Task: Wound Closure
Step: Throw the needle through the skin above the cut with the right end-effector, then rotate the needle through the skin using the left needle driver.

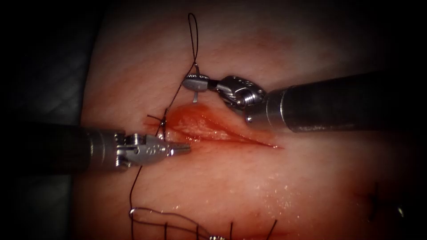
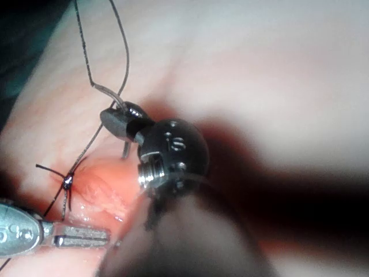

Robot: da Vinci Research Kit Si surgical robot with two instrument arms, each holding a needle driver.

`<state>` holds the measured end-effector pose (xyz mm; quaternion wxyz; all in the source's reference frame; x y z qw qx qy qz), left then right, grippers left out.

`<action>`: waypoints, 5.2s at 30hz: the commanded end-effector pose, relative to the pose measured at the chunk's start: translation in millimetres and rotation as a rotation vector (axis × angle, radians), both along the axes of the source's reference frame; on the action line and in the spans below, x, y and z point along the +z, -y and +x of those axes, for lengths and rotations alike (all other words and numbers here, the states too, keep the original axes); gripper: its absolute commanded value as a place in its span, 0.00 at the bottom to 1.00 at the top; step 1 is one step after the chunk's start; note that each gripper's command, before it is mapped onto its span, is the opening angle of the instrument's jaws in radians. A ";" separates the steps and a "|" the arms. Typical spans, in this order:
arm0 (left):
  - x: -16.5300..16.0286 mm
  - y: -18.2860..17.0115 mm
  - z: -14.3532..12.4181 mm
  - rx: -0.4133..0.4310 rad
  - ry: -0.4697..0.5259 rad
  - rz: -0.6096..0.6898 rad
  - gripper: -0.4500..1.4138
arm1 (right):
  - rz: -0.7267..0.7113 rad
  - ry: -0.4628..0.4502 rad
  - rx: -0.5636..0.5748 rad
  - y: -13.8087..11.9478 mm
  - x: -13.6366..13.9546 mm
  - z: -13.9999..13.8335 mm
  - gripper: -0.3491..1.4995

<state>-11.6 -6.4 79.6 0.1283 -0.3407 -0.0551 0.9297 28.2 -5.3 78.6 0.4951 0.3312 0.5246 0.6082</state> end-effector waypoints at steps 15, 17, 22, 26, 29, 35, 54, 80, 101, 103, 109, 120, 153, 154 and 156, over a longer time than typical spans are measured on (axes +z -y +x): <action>0.3 -0.2 0.1 0.005 0.005 0.004 0.00 | 0.260 -0.139 -0.183 5.4 -0.1 3.4 0.00; 0.3 -0.2 0.1 0.006 0.005 0.004 0.00 | 0.255 -0.151 -0.204 6.5 -0.6 3.8 0.00; 0.3 -0.2 0.3 0.008 0.006 0.005 0.00 | 0.264 -0.179 -0.255 8.2 -1.8 4.5 0.00; 0.2 -0.3 0.7 0.009 0.006 0.005 0.00 | 0.273 -0.156 -0.231 7.9 -2.3 4.5 0.00; 0.2 -0.3 0.8 0.010 0.004 0.004 0.00 | 0.201 -0.139 -0.168 6.7 -2.1 3.9 0.23; 0.2 -0.3 0.8 0.009 0.004 0.004 0.00 | -0.045 -0.001 -0.046 3.9 -0.7 2.3 0.77; 0.2 -0.2 0.7 0.008 0.002 0.004 0.00 | -0.381 0.300 -0.047 1.8 -1.4 0.2 0.82; 0.1 -0.1 0.9 0.010 0.003 0.004 0.00 | -0.056 0.217 -0.080 1.4 -1.8 1.9 0.00; -0.1 -2.4 1.5 0.111 0.272 -0.098 0.03 | -0.083 0.032 -0.130 4.4 -3.6 0.7 0.68; 0.1 -2.7 1.9 0.101 0.303 -0.129 0.00 | -0.122 0.058 -0.135 3.0 -3.3 -1.0 0.70; -0.2 -2.8 1.8 0.165 0.392 -0.197 0.01 | -0.138 0.080 -0.106 0.9 -2.4 -6.1 0.67; -2.3 -0.5 0.4 0.343 0.433 -0.394 0.16 | -0.156 0.110 -0.079 0.9 -1.0 -9.0 0.63; 2.1 -0.9 -2.1 0.395 0.348 -0.427 0.23 | -0.172 0.100 -0.057 2.5 -1.8 -8.2 0.59; 2.1 -1.0 -2.1 0.395 0.348 -0.427 0.17 | -0.172 0.100 -0.057 2.6 -1.8 -8.2 0.59; 2.2 -1.2 -2.0 0.400 0.352 -0.423 0.00 | -0.173 0.098 -0.054 2.6 -1.8 -8.2 0.59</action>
